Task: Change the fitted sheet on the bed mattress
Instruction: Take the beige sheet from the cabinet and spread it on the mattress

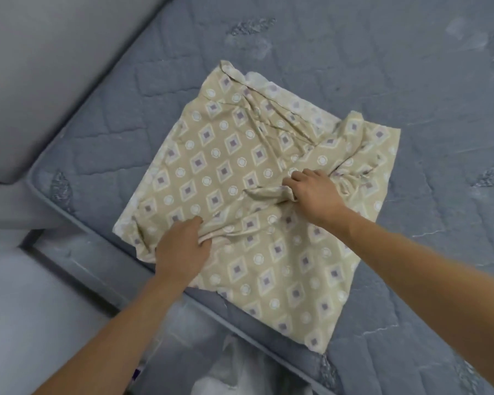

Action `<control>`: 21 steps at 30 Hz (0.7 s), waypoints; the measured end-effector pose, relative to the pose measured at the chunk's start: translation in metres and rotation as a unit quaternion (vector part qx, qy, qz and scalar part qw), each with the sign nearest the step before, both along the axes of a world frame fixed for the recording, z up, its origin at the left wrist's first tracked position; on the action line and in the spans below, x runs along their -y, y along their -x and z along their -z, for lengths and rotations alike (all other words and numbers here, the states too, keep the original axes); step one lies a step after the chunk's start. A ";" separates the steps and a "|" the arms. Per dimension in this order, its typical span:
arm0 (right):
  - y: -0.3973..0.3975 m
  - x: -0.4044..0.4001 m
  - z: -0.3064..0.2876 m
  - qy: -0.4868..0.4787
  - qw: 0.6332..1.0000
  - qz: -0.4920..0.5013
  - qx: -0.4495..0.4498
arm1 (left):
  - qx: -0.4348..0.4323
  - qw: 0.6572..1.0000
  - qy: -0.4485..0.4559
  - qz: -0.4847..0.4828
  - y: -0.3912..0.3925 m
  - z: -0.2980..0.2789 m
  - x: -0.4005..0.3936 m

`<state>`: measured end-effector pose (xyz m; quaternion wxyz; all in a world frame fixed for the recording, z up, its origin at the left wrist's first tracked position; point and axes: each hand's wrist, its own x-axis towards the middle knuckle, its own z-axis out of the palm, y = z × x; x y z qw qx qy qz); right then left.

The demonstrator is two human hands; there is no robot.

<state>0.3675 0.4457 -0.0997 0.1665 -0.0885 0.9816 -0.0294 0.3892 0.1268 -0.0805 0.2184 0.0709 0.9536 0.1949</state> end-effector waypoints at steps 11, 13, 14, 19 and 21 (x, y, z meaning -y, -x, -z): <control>0.150 0.125 -0.002 -0.002 0.993 -0.106 -0.061 | 0.065 0.977 0.088 -0.182 0.035 -0.005 0.103; 0.159 0.149 0.005 0.000 0.989 -0.123 -0.080 | 0.095 0.972 0.094 -0.193 0.033 0.000 0.113; 0.162 0.159 0.009 0.000 0.988 -0.130 -0.086 | 0.110 0.970 0.097 -0.195 0.033 0.002 0.115; 0.162 0.205 0.008 0.044 0.974 -0.223 0.006 | 0.097 0.976 0.073 -0.182 0.034 -0.001 0.116; 0.157 0.220 0.006 0.073 0.955 -0.277 0.081 | 0.055 0.984 0.050 -0.164 0.031 -0.006 0.114</control>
